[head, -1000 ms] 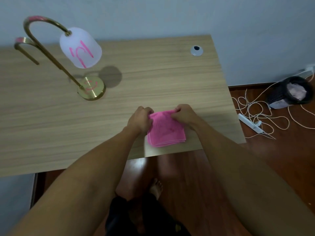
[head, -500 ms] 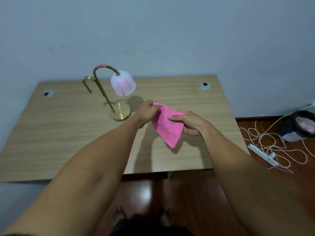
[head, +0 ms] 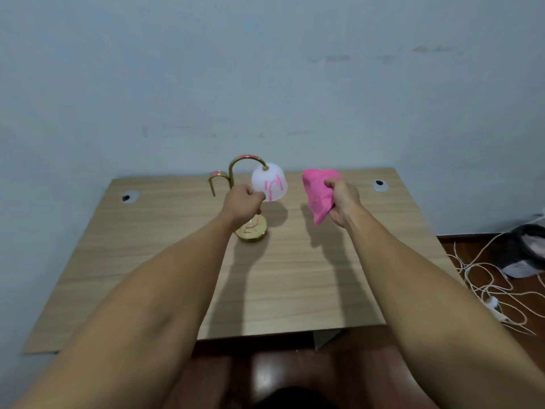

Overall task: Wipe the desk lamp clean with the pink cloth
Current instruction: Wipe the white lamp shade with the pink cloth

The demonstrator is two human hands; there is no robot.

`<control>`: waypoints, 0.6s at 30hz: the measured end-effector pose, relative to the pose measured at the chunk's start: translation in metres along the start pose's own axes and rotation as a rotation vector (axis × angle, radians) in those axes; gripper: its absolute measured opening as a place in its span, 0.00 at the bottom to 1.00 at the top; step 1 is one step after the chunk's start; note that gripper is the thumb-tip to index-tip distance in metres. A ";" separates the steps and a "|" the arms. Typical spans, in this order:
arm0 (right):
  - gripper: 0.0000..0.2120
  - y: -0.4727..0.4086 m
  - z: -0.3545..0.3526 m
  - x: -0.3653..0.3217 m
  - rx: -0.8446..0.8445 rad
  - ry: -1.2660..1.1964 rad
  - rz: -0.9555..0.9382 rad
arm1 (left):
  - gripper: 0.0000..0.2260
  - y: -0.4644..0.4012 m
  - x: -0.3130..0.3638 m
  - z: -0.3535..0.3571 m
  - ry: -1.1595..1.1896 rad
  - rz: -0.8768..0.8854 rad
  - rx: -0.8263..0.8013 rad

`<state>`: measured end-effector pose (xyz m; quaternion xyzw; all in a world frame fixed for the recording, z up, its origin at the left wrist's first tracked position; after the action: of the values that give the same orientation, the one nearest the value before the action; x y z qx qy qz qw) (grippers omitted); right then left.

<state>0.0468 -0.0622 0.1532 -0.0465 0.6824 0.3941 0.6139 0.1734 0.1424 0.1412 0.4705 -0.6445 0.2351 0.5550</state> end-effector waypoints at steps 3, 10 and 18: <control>0.15 0.007 0.032 0.005 0.035 -0.047 -0.039 | 0.04 -0.015 -0.007 -0.017 0.024 -0.025 -0.052; 0.15 0.013 0.081 0.028 0.124 -0.053 -0.119 | 0.37 -0.043 -0.012 -0.030 -0.051 0.018 -0.246; 0.07 0.015 0.101 0.032 0.196 0.086 -0.219 | 0.34 -0.059 -0.022 -0.032 -0.020 0.066 -0.255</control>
<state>0.1122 0.0217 0.1389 -0.0772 0.7340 0.2540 0.6251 0.2393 0.1501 0.1169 0.3771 -0.6896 0.1648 0.5959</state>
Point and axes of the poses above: each hand's wrist, its own y-axis away from the middle knuckle, its own z-axis out of the palm, x = y × z, the point moved 3 cm from there along -y, towards the middle knuckle, and after that the axes turned 9 degrees about y, right-handed, at the moved point
